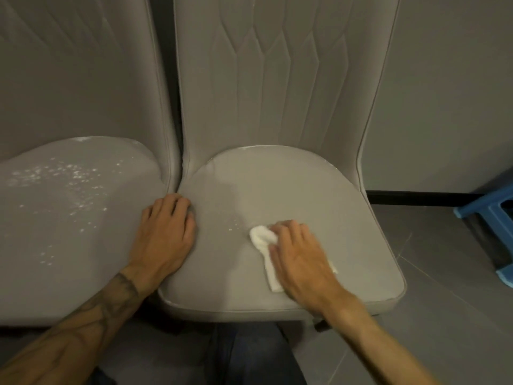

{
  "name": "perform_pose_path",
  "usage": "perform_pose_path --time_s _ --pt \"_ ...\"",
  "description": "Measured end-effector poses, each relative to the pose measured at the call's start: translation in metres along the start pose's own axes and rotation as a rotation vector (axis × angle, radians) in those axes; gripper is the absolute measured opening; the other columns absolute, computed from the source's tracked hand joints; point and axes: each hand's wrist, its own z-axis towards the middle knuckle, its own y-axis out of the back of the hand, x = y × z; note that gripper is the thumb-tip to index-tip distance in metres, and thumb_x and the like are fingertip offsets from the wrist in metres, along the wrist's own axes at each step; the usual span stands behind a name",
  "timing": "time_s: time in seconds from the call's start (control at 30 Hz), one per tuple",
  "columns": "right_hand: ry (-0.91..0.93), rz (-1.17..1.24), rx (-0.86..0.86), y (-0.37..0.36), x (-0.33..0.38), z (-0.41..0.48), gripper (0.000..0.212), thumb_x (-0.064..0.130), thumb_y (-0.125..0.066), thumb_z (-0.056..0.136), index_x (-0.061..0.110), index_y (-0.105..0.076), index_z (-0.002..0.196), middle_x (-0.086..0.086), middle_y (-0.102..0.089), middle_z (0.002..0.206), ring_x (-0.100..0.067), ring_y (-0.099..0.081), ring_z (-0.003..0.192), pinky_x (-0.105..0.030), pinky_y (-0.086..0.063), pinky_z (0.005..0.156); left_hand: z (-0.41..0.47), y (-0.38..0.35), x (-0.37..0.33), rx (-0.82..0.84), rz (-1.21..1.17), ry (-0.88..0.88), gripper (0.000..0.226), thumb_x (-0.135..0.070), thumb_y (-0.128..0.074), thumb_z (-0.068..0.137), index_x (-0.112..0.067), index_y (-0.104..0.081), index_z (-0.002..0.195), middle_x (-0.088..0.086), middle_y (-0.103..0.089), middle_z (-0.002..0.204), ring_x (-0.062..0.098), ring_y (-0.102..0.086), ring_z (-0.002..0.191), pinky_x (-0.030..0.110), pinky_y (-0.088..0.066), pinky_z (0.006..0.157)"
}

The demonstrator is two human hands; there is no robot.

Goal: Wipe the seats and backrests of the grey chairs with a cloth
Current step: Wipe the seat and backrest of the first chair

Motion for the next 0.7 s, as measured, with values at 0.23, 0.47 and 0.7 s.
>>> perform_pose_path --time_s 0.23,0.47,0.7 --pt "-0.283 -0.188 0.046 -0.002 -0.012 0.055 0.031 0.026 -0.032 0.103 0.01 -0.05 0.123 -0.013 -0.05 0.12 -0.033 -0.045 0.105 -0.044 -0.033 0.091 -0.034 0.009 0.016 0.038 0.016 0.006 0.039 -0.034 -0.038 0.105 -0.01 -0.059 0.129 0.013 -0.062 0.129 0.031 -0.058 0.112 0.045 -0.047 0.096" --pt "0.047 0.017 0.038 -0.015 0.015 0.069 0.029 0.025 -0.039 0.107 0.011 -0.051 0.129 -0.01 -0.052 0.12 -0.03 -0.048 0.104 -0.042 -0.038 0.093 -0.04 0.004 0.015 0.002 -0.007 0.039 0.035 -0.031 -0.04 0.105 -0.009 -0.058 0.125 0.013 -0.062 0.124 0.031 -0.058 0.109 0.046 -0.048 0.095" --pt "0.072 -0.012 0.034 -0.031 0.06 0.093 0.032 0.027 -0.035 0.106 0.007 -0.052 0.125 -0.014 -0.054 0.118 -0.033 -0.049 0.104 -0.044 -0.037 0.094 -0.039 0.002 0.015 -0.021 0.003 0.056 0.024 -0.027 -0.043 0.102 -0.013 -0.058 0.115 0.009 -0.061 0.114 0.027 -0.055 0.102 0.043 -0.045 0.09"
